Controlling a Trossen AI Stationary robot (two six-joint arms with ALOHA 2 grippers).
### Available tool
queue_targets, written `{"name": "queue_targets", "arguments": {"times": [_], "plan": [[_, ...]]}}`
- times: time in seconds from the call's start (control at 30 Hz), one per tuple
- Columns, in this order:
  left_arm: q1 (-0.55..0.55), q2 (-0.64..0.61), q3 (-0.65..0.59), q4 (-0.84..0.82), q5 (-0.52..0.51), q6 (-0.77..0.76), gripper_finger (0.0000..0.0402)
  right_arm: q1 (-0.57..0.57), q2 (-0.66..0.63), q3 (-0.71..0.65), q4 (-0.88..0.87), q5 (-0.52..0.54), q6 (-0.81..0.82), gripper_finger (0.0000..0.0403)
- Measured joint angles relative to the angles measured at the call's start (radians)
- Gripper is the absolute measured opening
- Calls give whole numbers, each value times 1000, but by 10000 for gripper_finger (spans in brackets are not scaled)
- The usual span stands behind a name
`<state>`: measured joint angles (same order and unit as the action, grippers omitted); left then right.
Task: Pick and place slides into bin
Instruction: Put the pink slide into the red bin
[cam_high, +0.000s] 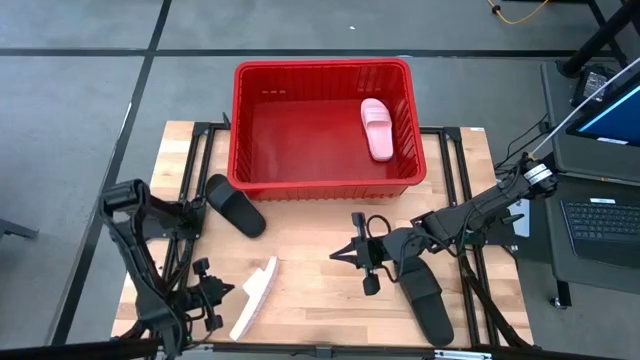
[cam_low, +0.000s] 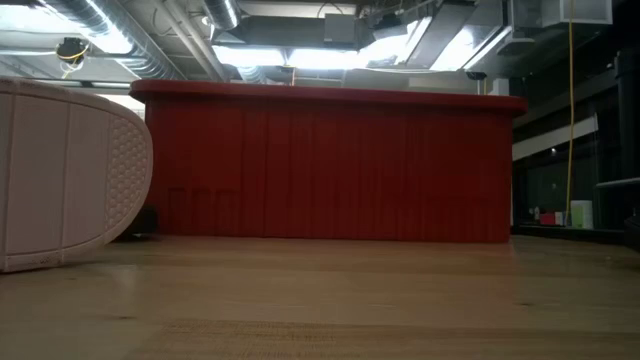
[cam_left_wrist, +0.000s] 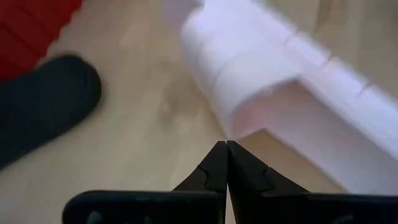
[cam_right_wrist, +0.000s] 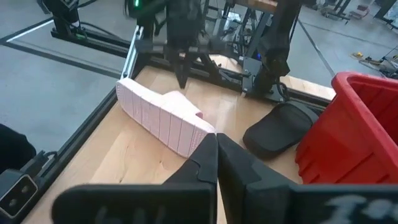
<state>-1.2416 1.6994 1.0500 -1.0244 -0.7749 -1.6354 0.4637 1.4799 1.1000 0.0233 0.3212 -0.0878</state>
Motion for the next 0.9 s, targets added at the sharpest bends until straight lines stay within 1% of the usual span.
{"name": "queue_targets", "arguments": {"times": [0.07, 0.17, 0.23, 0.37, 0.53, 0.73, 0.9], "plan": [[0, 29, 0, 1, 17, -28, 5, 0, 0, 0, 13, 0, -1, 15], [0, 69, 0, 6, 9, -55, 9, 0, 0, 0, 10, 0, -3, 26], [0, 88, 0, 5, -13, -63, 12, 0, 0, 0, 11, 0, -9, 30], [0, 110, -1, 5, -105, -142, 22, 0, 0, 0, 11, 0, -22, 32], [-4, 111, -1, 10, -97, -262, 48, 0, 0, 0, 10, 0, -21, 33], [-8, 115, -1, 11, -97, -281, 88, 0, 0, 0, 9, 0, -16, 33], [-8, 188, -1, 33, -81, -241, 111, 0, 0, 0, 9, 0, 6, 33]]}}
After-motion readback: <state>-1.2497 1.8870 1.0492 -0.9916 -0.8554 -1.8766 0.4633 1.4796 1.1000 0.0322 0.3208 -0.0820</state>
